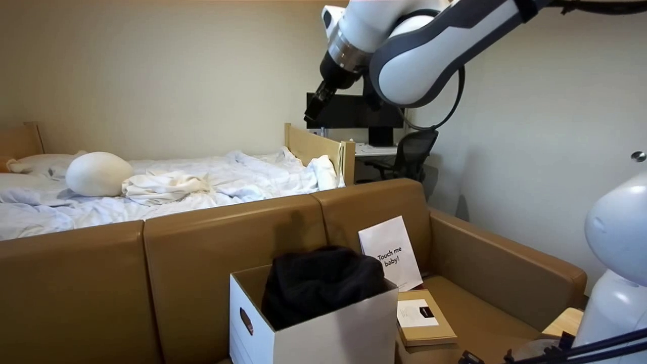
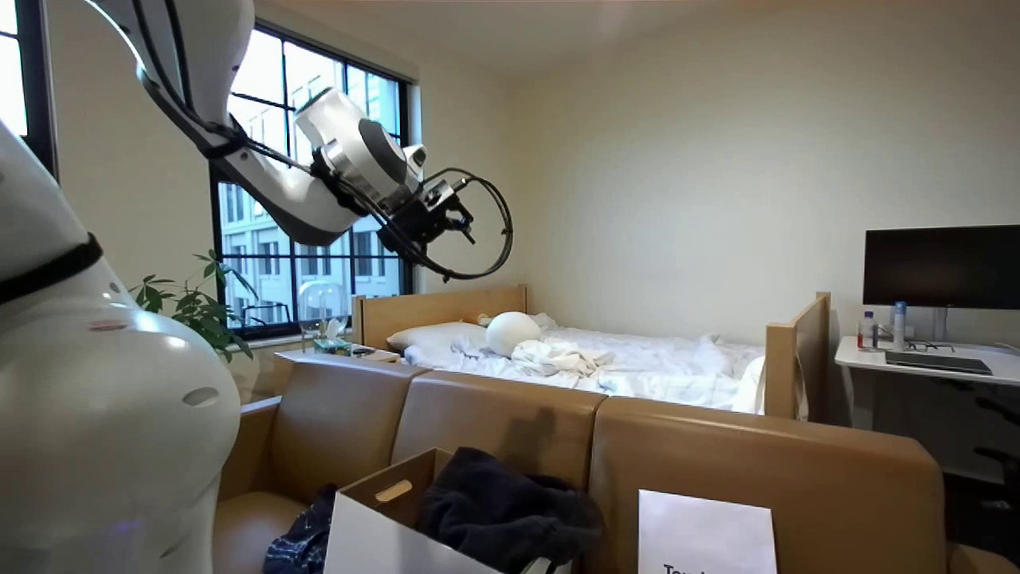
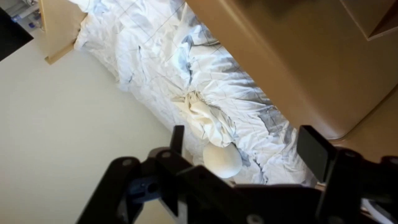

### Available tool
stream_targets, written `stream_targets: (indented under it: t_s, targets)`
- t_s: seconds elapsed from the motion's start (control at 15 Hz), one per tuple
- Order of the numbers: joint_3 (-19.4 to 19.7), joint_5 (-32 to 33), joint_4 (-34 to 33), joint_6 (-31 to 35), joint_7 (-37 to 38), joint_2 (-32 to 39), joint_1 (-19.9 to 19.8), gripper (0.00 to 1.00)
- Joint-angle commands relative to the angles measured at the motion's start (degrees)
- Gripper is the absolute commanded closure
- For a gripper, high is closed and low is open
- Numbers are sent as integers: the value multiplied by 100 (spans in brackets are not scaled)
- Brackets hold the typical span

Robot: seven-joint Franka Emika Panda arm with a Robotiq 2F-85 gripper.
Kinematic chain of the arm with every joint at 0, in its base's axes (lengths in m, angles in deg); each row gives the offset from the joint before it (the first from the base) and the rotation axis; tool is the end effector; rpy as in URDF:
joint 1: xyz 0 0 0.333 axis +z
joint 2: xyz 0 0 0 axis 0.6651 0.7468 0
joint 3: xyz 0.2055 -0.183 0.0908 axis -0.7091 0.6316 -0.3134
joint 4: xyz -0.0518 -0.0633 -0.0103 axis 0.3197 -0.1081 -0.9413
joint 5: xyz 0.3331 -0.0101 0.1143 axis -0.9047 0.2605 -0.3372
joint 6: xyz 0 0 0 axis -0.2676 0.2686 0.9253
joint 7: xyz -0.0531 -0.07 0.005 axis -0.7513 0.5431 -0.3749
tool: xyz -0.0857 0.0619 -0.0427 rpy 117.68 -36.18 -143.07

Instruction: Put the dark blue cloth in the box

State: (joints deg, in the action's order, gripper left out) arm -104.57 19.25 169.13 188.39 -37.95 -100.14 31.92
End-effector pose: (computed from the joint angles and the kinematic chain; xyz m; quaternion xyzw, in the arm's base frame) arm 0.4069 0.1392 0.5211 0.8261 0.3262 0.4154 0.1963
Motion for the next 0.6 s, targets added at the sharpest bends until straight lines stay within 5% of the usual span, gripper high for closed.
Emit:
stream_targets:
  t_s: [0.0,0.33,0.53]
  targets:
    - [882,-529,263,-295,-96,-736,453,0]
    - [2226,-1391,-271,-1443,-443,-561,683,0]
    - [2571,-1547,-382,-1799,-588,-458,634,0]
